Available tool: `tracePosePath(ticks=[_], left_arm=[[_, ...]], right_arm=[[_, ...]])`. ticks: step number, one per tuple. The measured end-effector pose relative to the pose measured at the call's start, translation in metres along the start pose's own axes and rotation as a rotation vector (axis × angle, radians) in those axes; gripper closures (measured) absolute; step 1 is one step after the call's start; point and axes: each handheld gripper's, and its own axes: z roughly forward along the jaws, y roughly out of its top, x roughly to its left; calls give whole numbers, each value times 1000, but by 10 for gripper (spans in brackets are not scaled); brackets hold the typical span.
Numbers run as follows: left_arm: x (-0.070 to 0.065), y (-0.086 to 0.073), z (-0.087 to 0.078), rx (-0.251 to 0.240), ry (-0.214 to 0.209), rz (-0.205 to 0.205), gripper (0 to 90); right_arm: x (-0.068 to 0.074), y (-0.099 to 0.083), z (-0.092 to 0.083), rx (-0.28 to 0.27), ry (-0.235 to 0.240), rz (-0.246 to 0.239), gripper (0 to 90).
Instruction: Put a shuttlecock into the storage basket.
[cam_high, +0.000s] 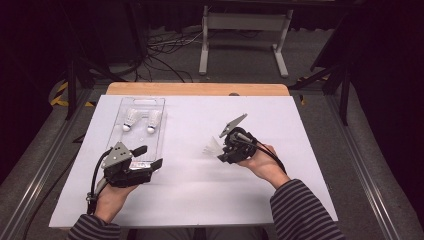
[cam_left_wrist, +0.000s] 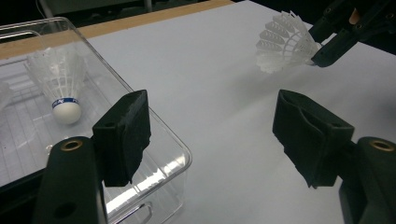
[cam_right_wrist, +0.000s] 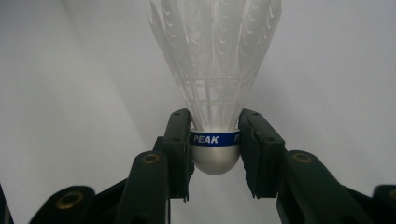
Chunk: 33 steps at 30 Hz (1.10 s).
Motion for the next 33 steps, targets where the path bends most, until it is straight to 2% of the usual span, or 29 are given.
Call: tracePosePath(ticks=[12,17,21,26,33], left_arm=[[-2,2,8,21,-25,5,294],[-4,3,12,22,-40,16,305],[-6,4,15,27,-50,43,318],[-9,6,17,33,-66,49,347],[-13,8,22,67,-97,66,367]], right_arm=[[7,10,3,5,9,-31,658],[11,14,5,8,17,-42,658],[14,17,7,11,24,-53,658],[18,21,9,22,28,-72,657],[24,27,13,25,36,-94,657]])
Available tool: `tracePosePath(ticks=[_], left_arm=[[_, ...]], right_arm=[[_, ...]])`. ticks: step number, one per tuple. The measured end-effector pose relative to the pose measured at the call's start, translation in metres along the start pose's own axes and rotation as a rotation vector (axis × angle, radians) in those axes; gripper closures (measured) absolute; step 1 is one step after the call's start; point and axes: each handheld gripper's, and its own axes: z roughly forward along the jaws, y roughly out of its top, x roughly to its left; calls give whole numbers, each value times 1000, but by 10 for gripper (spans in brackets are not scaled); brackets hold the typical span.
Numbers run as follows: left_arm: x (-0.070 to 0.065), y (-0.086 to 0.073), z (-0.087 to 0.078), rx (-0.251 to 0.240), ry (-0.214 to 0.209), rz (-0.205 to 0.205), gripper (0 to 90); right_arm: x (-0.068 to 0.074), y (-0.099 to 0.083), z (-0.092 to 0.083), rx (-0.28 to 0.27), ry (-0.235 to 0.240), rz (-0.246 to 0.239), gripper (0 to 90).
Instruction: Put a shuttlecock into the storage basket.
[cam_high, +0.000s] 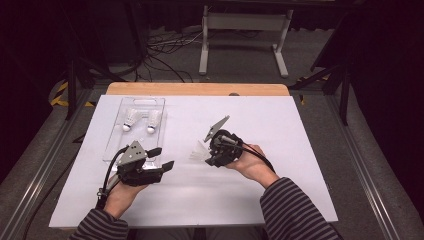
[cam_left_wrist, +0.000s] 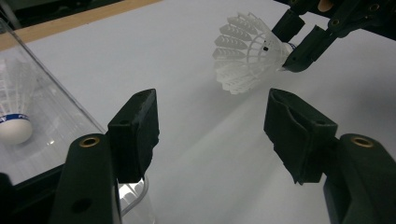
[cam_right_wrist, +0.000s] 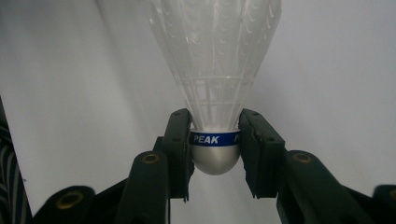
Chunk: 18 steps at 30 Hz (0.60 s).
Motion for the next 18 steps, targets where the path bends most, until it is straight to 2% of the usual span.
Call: tracePosePath(ticks=[13,18], left_arm=[[-4,6,13,47,-48,14,395],[-6,8,16,65,-68,16,464]], right_arm=[[9,13,5,-1,20,-38,657],[11,15,7,-4,29,-54,657]])
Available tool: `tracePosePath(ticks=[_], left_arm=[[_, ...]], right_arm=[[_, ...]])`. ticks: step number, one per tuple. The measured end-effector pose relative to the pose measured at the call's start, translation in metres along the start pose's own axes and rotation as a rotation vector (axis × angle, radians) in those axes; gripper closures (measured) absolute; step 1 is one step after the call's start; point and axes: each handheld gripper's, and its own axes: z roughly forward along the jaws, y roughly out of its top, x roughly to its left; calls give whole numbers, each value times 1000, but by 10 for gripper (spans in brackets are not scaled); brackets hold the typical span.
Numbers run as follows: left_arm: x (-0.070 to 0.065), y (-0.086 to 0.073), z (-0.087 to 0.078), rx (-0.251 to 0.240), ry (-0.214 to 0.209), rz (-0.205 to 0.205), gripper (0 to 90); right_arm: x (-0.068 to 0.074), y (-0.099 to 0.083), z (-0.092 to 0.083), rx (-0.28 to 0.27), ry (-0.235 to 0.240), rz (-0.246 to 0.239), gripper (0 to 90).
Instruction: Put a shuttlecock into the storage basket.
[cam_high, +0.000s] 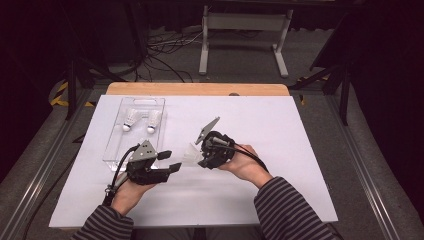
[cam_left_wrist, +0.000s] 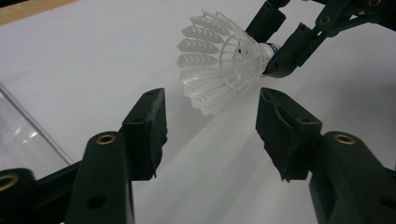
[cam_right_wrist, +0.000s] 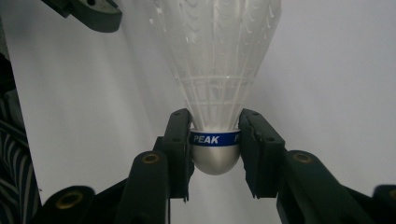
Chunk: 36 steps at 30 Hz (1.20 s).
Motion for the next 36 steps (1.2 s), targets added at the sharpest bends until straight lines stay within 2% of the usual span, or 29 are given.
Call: tracePosePath(ticks=[1,6,12,13,17,29,36], left_arm=[[-1,0,1,7,-8,-12,480],[0,2,4,22,-44,-15,568],[-1,5,7,31,-74,3,653],[-2,6,8,33,-81,-5,668],[-3,8,10,42,-89,13,731],[-5,11,14,61,-100,30,890],[-6,12,15,69,-109,26,900]], right_arm=[[0,0,0,1,-3,-2,657],[1,2,2,0,1,-4,657],[2,3,2,-1,8,-12,657],[3,3,3,-1,13,-13,657],[3,4,3,-4,14,-21,657],[2,1,3,-5,19,-13,656],[2,-1,3,-8,22,-9,652]])
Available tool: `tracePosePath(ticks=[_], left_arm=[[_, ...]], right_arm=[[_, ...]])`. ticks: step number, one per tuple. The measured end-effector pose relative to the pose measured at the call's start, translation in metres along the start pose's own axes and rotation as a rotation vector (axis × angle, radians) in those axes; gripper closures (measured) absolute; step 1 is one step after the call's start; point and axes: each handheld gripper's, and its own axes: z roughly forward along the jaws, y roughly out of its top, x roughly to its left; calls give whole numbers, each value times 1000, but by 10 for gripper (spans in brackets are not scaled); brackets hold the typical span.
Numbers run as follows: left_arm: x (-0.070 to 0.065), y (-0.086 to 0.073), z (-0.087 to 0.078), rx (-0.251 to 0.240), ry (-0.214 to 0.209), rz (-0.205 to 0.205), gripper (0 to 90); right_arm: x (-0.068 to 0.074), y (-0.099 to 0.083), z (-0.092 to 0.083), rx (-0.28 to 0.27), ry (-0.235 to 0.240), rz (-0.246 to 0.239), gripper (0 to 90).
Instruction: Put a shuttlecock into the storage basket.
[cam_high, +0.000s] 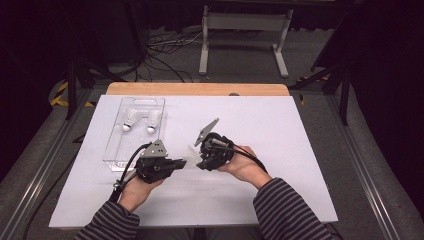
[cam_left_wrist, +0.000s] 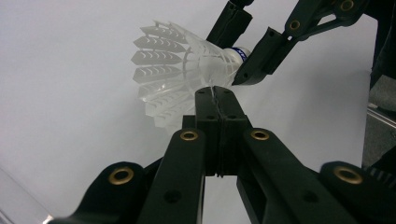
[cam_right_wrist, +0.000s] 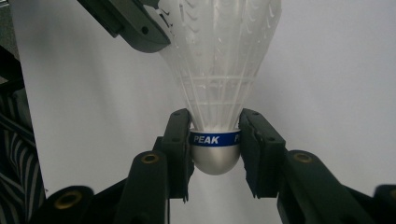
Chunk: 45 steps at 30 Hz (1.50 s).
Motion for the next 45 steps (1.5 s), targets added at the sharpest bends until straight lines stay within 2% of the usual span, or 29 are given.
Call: tracePosePath(ticks=[6,11,14,18,21,27,31,36,41,45], left_arm=[[0,1,-1,-5,2,7,900],[0,1,-3,-10,12,9,900],[1,1,-5,-11,18,2,900],[3,1,-9,-24,27,-8,900],[3,1,-12,-36,26,-22,900],[6,1,-18,-48,37,-36,900],[7,1,-22,-54,43,-41,900],[7,0,-28,-67,46,-54,900],[10,-2,-37,-76,56,-66,900],[11,-3,-42,-81,72,-72,900]], right_arm=[[0,-1,-1,-12,-4,1,632],[0,-2,-1,-23,-19,3,539],[-1,-4,-3,-31,-27,11,440],[-2,-10,-9,-66,-63,31,326],[-4,-17,-15,-99,-105,42,295],[-7,-37,-31,-191,-172,90,294],[-8,-51,-41,-224,-204,130,280],[-10,-66,-49,-267,-227,182,268],[-11,-82,-56,-318,-260,212,264],[-9,-92,-58,-338,-276,234,254]])
